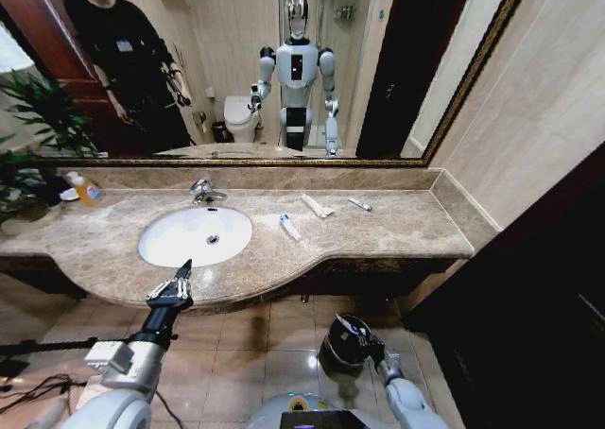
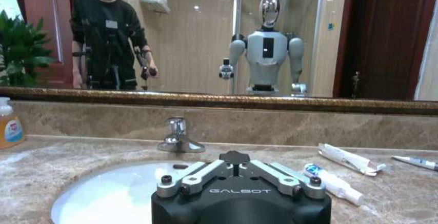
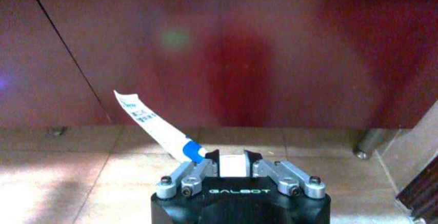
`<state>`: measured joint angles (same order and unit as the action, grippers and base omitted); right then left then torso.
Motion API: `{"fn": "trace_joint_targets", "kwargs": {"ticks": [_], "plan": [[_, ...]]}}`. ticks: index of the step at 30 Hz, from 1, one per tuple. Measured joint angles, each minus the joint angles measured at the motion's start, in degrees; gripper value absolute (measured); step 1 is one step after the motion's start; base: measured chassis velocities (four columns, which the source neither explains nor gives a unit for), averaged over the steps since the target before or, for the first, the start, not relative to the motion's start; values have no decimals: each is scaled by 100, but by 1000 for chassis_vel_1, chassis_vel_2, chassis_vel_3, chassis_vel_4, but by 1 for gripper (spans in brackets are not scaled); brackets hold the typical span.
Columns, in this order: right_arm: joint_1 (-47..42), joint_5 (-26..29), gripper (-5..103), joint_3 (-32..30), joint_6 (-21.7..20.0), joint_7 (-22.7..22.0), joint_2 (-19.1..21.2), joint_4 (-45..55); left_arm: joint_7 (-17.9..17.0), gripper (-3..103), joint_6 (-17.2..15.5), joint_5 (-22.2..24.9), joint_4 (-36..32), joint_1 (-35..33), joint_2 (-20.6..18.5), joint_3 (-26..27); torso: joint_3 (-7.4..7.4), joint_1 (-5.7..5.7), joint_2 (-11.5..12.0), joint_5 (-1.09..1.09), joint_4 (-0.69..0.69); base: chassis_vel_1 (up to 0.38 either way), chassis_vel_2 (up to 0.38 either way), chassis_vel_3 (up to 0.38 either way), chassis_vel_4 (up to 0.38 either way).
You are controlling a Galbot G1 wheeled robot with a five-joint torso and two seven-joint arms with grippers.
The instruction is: Pick up the trash from the sink and place it in the trash bin.
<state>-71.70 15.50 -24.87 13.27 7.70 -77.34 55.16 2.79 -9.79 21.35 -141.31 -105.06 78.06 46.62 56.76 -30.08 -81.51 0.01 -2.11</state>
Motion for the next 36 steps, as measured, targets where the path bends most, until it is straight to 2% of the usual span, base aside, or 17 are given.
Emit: {"fn": "trace_joint_targets", "kwargs": {"ticks": [4,7,8,10,12,15,16,20,21,24,36], "plan": [[144,-103,20,25,166,-216,-90,-248,0,0,0,0,0,0,0,0,0,0,0,-1,0,0,0,0,0],[212,-132,35,22,222,-321,-124,-334,0,0,0,0,0,0,0,0,0,0,0,-2,0,0,0,0,0],[212,-132,35,22,222,-321,-124,-334,0,0,0,0,0,0,0,0,0,0,0,-2,0,0,0,0,0],[225,-152,46,22,246,-344,-114,-350,0,0,0,0,0,0,0,0,0,0,0,-1,0,0,0,0,0],[223,-158,46,21,252,-349,-103,-351,0,0,0,0,0,0,0,0,0,0,0,-1,0,0,0,0,0],[212,-177,62,18,313,-388,-80,-382,0,0,0,0,0,0,0,0,0,0,0,-1,0,0,0,0,0],[212,-177,62,18,313,-388,-80,-382,0,0,0,0,0,0,0,0,0,0,0,-1,0,0,0,0,0],[155,-177,84,13,341,-402,-56,-377,0,0,0,0,0,0,0,0,0,0,0,-1,0,0,0,0,0],[155,-177,84,13,341,-402,-56,-377,0,0,0,0,0,0,0,0,0,0,0,-1,0,0,0,0,0],[109,-174,99,12,358,-402,-52,-352,0,0,0,0,0,0,0,0,0,0,0,-1,0,0,0,0,0],[8,-176,100,15,395,-402,-36,-275,0,0,0,0,0,0,0,0,0,0,0,-1,0,0,0,0,0]]}}
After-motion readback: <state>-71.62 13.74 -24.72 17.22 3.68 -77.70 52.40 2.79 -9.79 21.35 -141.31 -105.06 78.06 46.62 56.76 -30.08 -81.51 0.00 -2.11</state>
